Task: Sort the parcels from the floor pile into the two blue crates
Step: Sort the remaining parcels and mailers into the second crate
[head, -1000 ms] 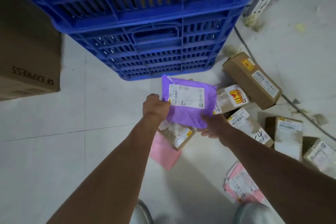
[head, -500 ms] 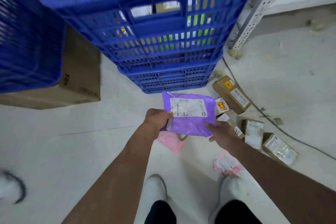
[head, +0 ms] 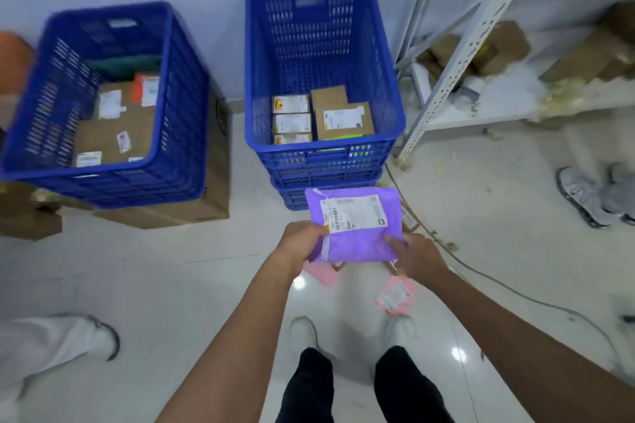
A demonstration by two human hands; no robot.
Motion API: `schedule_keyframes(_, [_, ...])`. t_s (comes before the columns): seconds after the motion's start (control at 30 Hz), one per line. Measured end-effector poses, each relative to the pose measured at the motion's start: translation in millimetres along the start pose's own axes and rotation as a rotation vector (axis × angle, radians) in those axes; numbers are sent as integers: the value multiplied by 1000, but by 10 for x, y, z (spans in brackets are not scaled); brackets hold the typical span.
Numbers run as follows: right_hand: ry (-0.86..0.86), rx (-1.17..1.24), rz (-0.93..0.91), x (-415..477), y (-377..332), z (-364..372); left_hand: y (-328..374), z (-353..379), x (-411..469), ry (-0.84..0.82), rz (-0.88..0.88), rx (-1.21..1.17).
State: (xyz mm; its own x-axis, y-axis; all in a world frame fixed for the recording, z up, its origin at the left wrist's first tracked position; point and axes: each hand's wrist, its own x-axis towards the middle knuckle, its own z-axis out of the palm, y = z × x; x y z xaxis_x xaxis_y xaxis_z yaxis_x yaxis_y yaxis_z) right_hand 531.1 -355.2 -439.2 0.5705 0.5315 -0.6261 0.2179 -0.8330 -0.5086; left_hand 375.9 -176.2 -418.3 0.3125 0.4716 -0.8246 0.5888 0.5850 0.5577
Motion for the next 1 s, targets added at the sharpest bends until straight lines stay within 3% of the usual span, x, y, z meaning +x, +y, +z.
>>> schedule_keyframes(0.33, [90,189,-98,-881,-1224,-425,643,-786,-1146,-72,160,-42])
schedule_keyframes(0.57, [83,410,-134,-952,-1629,-495,902,-989,-1362,-140,206,-266])
schedule_keyframes(0.73, [15,517,-142,-802,-1788,-732,1188,-942,-1343,-139,184,-335])
schedule_keyframes(1.0, [-95,709,-210,8,-2072,-1315,1929,-688,-1005,-126,224,-243])
